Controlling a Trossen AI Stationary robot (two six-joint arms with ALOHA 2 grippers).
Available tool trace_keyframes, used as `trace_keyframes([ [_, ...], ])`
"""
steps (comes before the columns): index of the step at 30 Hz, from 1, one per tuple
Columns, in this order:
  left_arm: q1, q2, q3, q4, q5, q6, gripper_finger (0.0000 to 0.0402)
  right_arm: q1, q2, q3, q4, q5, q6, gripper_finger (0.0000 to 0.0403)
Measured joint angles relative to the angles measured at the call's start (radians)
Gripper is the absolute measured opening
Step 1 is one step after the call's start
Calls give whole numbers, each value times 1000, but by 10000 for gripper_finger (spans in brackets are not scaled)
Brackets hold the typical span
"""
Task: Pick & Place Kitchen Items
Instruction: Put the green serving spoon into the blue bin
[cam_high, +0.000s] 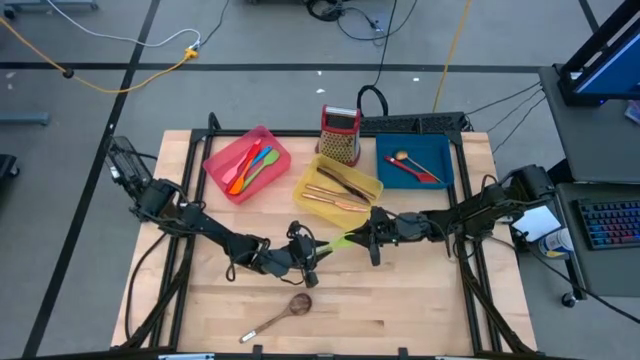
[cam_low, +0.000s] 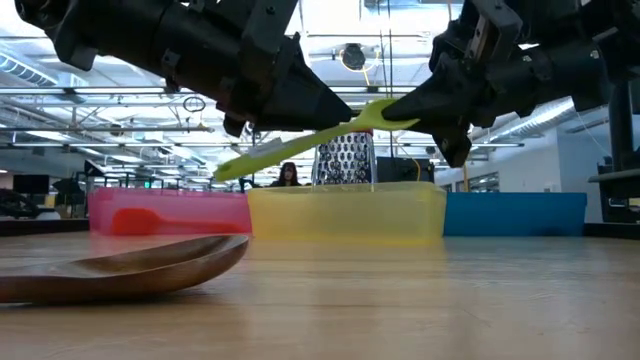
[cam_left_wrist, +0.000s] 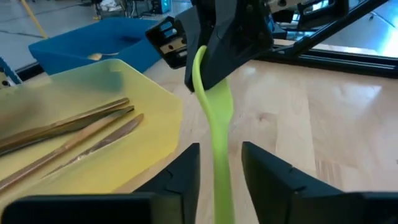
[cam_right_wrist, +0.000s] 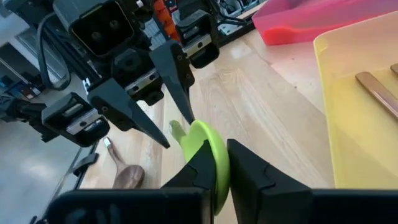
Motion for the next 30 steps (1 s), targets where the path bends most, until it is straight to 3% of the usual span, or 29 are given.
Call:
trace_keyframes([
  [7, 0, 0, -1, -52, -1, -47, 158, 10, 0, 0, -12, -2, 10, 18],
  [15, -5, 0, -1, -107, 2, -125, 143, 28, -113, -87, -24, 8, 29, 19],
  [24, -7, 0, -2, -140, -3, -130, 127, 27, -405, -267, -17, 144, 22, 19],
  [30, -8, 0, -2, -152, 1, -134, 127, 26, -589, -343, -16, 381, -90, 19],
])
